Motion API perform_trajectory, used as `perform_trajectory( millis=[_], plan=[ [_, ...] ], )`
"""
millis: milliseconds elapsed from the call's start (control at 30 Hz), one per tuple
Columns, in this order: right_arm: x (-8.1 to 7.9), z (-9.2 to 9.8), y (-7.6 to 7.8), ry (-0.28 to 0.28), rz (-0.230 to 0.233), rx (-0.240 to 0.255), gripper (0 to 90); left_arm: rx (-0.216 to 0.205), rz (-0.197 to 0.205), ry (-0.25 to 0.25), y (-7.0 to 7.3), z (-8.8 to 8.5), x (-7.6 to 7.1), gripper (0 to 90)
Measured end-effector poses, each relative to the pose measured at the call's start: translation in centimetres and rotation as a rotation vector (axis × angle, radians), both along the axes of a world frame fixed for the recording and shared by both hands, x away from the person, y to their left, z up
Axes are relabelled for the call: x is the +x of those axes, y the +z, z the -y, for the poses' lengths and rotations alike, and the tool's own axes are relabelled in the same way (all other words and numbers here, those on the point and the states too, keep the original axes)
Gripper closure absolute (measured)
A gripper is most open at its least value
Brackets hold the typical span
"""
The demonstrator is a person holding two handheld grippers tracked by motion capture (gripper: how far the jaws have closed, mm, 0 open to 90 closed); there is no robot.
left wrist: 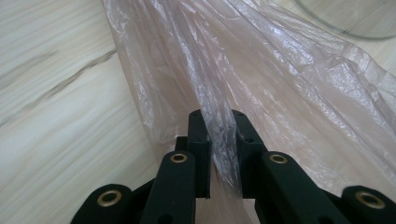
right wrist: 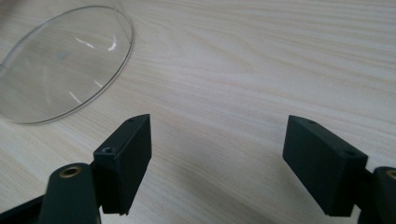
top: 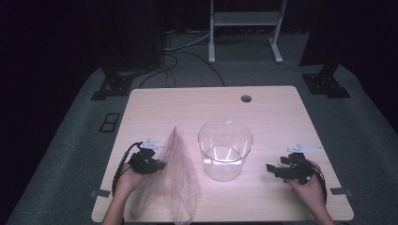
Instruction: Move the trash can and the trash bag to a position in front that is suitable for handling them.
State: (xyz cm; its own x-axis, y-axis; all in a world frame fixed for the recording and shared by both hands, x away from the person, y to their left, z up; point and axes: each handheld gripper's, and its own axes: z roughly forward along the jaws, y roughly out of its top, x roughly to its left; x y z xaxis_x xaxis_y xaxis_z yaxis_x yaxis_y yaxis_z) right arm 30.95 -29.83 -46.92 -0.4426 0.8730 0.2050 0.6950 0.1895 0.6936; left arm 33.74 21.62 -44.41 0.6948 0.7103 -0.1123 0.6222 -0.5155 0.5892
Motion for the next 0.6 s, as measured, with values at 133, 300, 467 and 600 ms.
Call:
perform_trajectory(
  millis=[133, 300, 467, 600],
  plan=[
    [0.0, -0.3, -0.1, 0.007, -0.002, -0.006, 22.9, 0.000, 0.010, 0.101, 0.1, -3.3, -0.7, 80.0],
    [0.1, -0.6, -0.2, 0.010, -0.007, -0.009, 22.9, -0.059, 0.010, 0.212, -0.3, -5.6, -1.3, 79.5],
    [0.2, -0.9, -0.3, 0.013, -0.011, -0.012, 22.9, -0.128, -0.020, 0.187, -0.7, -4.5, -1.6, 65.0],
    [0.1, -0.7, -0.3, 0.011, -0.011, -0.012, 22.9, -0.109, -0.012, 0.155, -0.4, -4.0, -1.6, 53.7]
  ],
)
